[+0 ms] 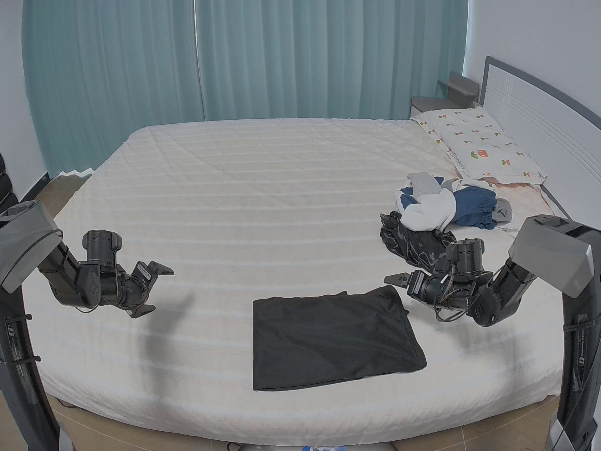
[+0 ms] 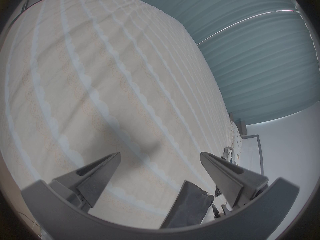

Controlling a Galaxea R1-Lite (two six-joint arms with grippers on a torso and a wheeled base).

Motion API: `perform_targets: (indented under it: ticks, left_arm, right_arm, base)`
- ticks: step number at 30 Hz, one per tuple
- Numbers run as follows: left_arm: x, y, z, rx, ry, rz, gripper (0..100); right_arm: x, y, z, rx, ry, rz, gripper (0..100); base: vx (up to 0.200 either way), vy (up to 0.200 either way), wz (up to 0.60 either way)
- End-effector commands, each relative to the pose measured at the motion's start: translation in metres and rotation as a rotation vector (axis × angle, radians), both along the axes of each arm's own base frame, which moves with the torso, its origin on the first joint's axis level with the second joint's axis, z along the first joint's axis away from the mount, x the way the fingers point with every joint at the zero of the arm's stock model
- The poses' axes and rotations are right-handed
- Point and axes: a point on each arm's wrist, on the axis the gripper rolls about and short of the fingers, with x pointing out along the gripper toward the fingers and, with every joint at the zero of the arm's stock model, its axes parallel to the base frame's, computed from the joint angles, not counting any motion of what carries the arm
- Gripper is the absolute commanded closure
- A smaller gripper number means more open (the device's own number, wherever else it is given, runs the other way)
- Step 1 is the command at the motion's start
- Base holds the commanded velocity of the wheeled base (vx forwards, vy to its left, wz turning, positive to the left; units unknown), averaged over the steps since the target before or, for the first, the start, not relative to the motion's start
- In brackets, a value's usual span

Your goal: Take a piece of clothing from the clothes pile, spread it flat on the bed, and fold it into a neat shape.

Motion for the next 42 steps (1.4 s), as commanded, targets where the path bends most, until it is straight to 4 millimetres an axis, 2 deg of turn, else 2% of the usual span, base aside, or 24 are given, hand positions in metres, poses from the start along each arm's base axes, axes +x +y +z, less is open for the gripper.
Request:
perform_targets:
  ticks: [1, 8, 9, 15, 23, 27, 38, 42]
  left_arm:
    - [0.000, 0.000, 0.000, 0.000, 0.000, 0.002, 0]
    - [-0.001, 0.000, 0.000, 0.002, 0.002, 0.002, 0]
    - [-0.001, 0.000, -0.001, 0.004, 0.003, 0.003, 0]
    - [-0.001, 0.000, -0.001, 0.005, 0.004, 0.004, 0]
    - [-0.001, 0.000, -0.001, 0.006, 0.005, 0.003, 0]
    - [-0.001, -0.001, -0.001, 0.006, 0.005, 0.000, 0]
    - [-0.001, -0.001, -0.001, 0.007, 0.005, 0.001, 0]
    - [-0.001, -0.001, -0.001, 0.007, 0.005, 0.001, 0]
  right_arm:
    - [0.019, 0.008, -0.036, 0.003, 0.058, -0.003, 0]
    - [0.032, 0.012, -0.034, 0.025, 0.024, -0.010, 0]
    - [0.032, 0.014, -0.034, 0.029, 0.023, -0.008, 100]
    - [0.034, 0.015, -0.032, 0.057, 0.023, -0.026, 100]
    - [0.037, 0.006, -0.028, 0.062, 0.017, -0.062, 100]
    - [0.039, -0.001, -0.031, 0.061, 0.019, -0.079, 100]
    - [0.041, -0.006, -0.033, 0.059, 0.025, -0.093, 100]
    - [0.042, -0.006, -0.040, 0.055, 0.036, -0.092, 100]
  base:
    - [0.000, 0.000, 0.00]
    - [0.000, 0.000, 0.00]
    - [0.000, 0.000, 0.00]
    - [0.000, 0.000, 0.00]
    - [0.000, 0.000, 0.00]
    - [0.000, 0.000, 0.00]
    - [0.000, 0.000, 0.00]
    - [0.000, 0.000, 0.00]
